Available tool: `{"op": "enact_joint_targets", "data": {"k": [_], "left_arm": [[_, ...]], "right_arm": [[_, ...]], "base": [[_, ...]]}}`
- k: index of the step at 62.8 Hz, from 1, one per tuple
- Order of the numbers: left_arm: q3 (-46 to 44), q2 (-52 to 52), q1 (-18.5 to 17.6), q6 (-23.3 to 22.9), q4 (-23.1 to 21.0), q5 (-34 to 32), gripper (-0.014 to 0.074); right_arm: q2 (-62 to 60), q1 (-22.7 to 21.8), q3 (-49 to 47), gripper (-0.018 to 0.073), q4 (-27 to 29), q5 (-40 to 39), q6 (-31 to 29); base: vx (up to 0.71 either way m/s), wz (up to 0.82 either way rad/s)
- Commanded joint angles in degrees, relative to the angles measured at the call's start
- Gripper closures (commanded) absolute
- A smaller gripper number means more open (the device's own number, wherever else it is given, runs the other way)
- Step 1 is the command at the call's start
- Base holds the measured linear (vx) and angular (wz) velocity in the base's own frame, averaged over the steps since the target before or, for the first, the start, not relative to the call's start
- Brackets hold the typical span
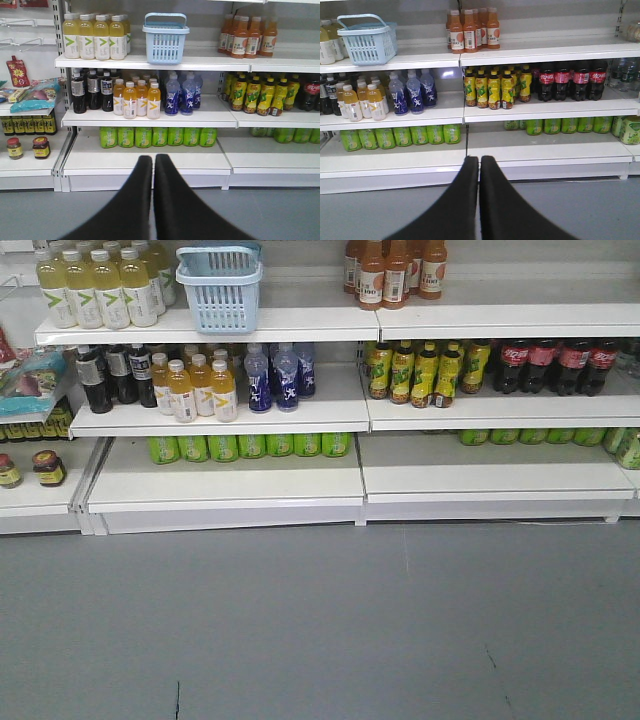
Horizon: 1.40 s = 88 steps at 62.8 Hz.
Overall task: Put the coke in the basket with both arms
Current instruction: 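Drive the base toward the shelf holding the light-blue basket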
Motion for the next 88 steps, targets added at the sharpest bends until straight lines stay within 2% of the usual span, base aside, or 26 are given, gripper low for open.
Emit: {"op": "enact_joint_targets", "data": {"k": [1, 88], "left_arm": [[-1.89, -1.09, -0.24, -0.39, -0.61, -4.03, 0.0603], [-1.89, -1.09, -0.24, -0.39, -0.61, -4.03, 0.0603]], "right_arm": [[-0.74, -0.29, 0.44, 0.0565, -0.46, -4.10, -0.55], [-0.74, -0.29, 0.44, 0.0565, -0.46, -4.10, -0.55]], "base": [[0.00, 0.00], [0.03, 0.00]]}}
